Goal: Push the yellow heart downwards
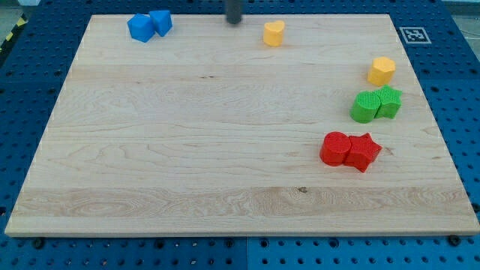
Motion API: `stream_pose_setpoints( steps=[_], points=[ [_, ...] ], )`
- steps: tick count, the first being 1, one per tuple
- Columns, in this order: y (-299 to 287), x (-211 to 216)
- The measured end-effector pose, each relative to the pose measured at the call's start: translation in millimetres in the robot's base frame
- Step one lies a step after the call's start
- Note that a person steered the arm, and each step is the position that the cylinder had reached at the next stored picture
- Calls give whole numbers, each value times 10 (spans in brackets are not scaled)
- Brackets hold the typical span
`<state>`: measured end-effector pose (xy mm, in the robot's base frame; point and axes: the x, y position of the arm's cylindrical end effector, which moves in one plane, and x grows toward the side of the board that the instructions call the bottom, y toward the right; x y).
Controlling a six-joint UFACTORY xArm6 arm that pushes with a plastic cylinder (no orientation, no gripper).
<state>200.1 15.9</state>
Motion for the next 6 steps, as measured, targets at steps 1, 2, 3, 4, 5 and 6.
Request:
stream_pose_setpoints(
  steps=[1, 2, 3, 4, 5, 6],
  points=[
    [652, 0],
    [664, 237],
    [134, 575],
    [-87, 662],
    [142, 578],
    [622, 585]
  ],
)
